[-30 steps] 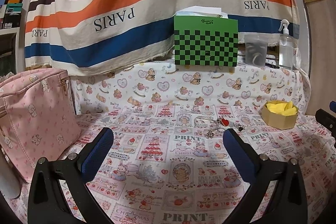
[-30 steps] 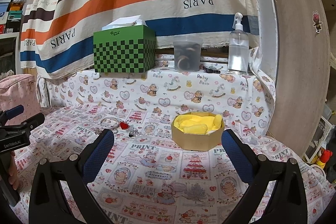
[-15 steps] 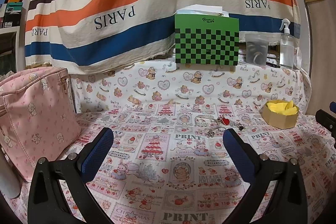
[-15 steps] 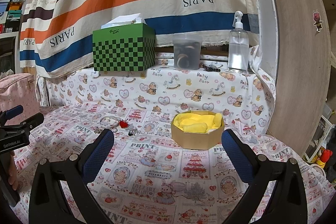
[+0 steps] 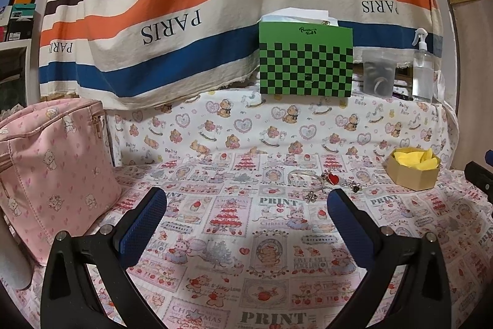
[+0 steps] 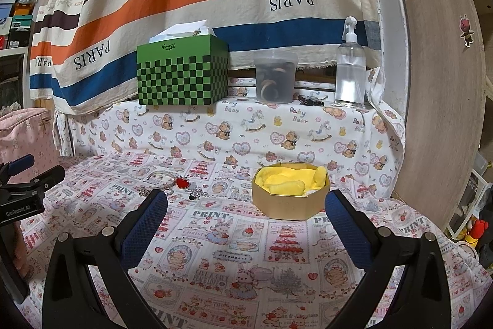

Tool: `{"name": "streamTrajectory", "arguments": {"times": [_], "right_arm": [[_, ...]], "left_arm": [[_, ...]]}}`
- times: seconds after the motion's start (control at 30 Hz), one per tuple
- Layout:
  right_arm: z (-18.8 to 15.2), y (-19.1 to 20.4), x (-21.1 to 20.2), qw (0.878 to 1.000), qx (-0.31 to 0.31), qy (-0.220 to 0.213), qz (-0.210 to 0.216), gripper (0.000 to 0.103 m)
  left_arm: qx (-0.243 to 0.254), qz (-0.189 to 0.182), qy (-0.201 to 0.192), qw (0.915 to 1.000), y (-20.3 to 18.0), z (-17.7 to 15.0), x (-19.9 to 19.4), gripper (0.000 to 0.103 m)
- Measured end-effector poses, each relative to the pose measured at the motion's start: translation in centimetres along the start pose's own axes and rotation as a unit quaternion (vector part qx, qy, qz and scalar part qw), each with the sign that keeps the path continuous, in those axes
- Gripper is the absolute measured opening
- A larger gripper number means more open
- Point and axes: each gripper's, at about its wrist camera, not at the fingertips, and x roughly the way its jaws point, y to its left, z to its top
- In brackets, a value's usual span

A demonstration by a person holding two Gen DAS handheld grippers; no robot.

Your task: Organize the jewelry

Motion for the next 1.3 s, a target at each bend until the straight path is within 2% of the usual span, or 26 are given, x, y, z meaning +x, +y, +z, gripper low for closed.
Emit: {"name": "streamTrajectory", "arguments": {"times": [0.1, 0.23, 0.33, 0.4, 0.47, 0.57, 0.67, 0.83, 0.9, 0.97, 1.03, 1.1, 1.17, 1.27, 1.3], "right_arm": [[-0.1, 0.0, 0.3, 1.0, -0.001, 0.006, 0.0, 0.103], [0.1, 0.0, 0.5, 1.0, -0.002, 0.006, 0.0, 0.103], [0.9, -0.1, 0.5, 1.0, -0.004, 0.013, -0.006, 0.103], [2.1, -0.5, 0.3, 1.0, 0.007, 0.017, -0.018, 0.103], [3.2, -1.1, 0.1, 0.999, 0.023, 0.015, -0.022, 0.103], [5.0, -2.0, 0.5, 0.999, 0.035, 0.017, -0.019, 0.103], [7.2, -2.7, 1.3, 0.999, 0.046, 0.024, -0.013, 0.103], [10.4, -3.3, 2.3, 0.997, 0.081, 0.01, 0.007, 0.103], [11.5, -3.0, 2.8, 0.996, 0.09, 0.001, -0.005, 0.096], [11.9, -2.6, 3.5, 0.995, 0.096, -0.008, -0.019, 0.093], [11.8, -2.1, 4.5, 0.995, 0.104, 0.002, 0.001, 0.092], [11.4, -1.5, 6.0, 0.994, 0.102, 0.028, 0.028, 0.09], [10.6, -0.2, 8.1, 0.993, 0.086, 0.065, 0.053, 0.087], [8.9, 1.8, 11.2, 0.988, 0.065, 0.12, 0.074, 0.082], [8.1, 2.3, 12.2, 0.986, 0.061, 0.137, 0.079, 0.077]], "left_arm": [[-0.006, -0.005, -0.003, 1.0, 0.1, 0.0, -0.1, 0.103], [-0.016, 0.023, -0.017, 0.9995, 0.1, 0.2, -0.6, 0.103], [-0.01, 0.018, -0.017, 0.9996, 0.2, 1.2, -1.0, 0.103], [-0.012, -0.006, -0.007, 0.9999, 0.4, 2.7, -1.1, 0.103], [-0.025, -0.019, -0.014, 0.9994, 0.8, 4.4, -1.2, 0.103], [-0.023, -0.004, -0.037, 0.999, 0.5, 7.1, -1.1, 0.103], [-0.012, -0.018, -0.045, 0.9987, -0.5, 9.8, -0.1, 0.103], [-0.015, -0.028, -0.047, 0.9984, -1.8, 13.0, 2.5, 0.103], [-0.027, -0.013, -0.045, 0.9986, -1.7, 13.3, 3.8, 0.103], [-0.041, -0.014, -0.031, 0.9986, -1.3, 12.8, 5.3, 0.103], [-0.058, -0.018, -0.015, 0.998, -0.6, 11.6, 6.8, 0.103], [-0.07, -0.015, 0.01, 0.9974, -0.2, 10.3, 8.7, 0.103], [-0.058, -0.016, 0.046, 0.9971, -0.2, 8.9, 10.9, 0.103], [-0.042, 0.016, 0.085, 0.9954, -0.5, 7.3, 13.3, 0.103], [-0.048, 0.012, 0.097, 0.9941, -0.4, 6.9, 13.8, 0.103]]}}
